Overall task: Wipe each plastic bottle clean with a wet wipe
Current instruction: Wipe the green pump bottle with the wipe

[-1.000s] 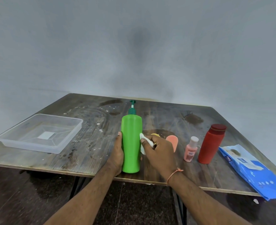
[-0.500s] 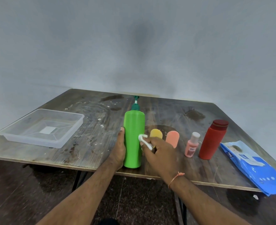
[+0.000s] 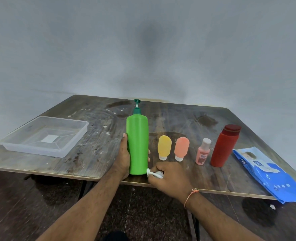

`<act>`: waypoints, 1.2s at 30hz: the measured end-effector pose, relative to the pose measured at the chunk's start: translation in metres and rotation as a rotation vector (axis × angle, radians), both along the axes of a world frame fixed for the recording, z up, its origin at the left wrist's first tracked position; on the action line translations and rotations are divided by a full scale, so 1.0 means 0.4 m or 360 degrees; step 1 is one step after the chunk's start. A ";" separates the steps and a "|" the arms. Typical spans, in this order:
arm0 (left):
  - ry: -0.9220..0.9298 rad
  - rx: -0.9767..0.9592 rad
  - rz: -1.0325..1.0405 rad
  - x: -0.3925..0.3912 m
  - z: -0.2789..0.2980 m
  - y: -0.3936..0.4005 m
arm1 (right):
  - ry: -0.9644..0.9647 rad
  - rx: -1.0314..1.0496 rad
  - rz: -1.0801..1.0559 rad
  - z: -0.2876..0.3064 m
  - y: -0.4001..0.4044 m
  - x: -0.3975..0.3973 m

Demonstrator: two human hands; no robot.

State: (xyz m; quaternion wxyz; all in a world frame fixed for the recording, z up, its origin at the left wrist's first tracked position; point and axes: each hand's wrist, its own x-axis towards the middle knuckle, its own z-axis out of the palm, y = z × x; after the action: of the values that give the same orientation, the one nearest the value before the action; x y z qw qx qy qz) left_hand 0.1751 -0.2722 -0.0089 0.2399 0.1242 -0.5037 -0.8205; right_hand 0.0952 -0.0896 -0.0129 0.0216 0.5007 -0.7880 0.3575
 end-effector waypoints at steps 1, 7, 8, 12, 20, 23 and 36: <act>0.0005 0.0009 0.0007 0.000 0.001 0.001 | -0.0073 -0.0006 0.0045 -0.002 0.001 -0.008; 0.0025 0.0065 0.0041 -0.004 0.002 0.000 | -0.0333 -0.0002 0.0263 -0.008 -0.010 -0.012; 0.0034 0.0072 0.0052 -0.005 0.001 0.000 | -0.0398 -0.0037 0.0249 -0.009 -0.016 -0.012; 0.0074 0.0134 0.0106 -0.004 0.002 -0.004 | -0.0596 -0.0181 0.0136 -0.022 -0.031 -0.010; 0.0025 -0.0018 0.0140 -0.008 -0.006 0.000 | -0.0769 -0.0412 -0.0084 -0.030 -0.061 -0.024; 0.0075 0.0052 0.0174 -0.005 -0.005 -0.005 | -0.0711 -0.0421 -0.0062 -0.035 -0.063 -0.023; -0.0008 -0.0102 0.0276 -0.012 -0.006 0.009 | -0.0827 -0.0510 0.0057 -0.040 -0.064 -0.036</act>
State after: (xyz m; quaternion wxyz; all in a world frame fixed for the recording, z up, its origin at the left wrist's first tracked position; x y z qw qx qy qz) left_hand 0.1703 -0.2686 -0.0112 0.3127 0.1617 -0.5176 -0.7798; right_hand 0.0809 -0.1151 -0.0289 -0.1083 0.3966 -0.6917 0.5938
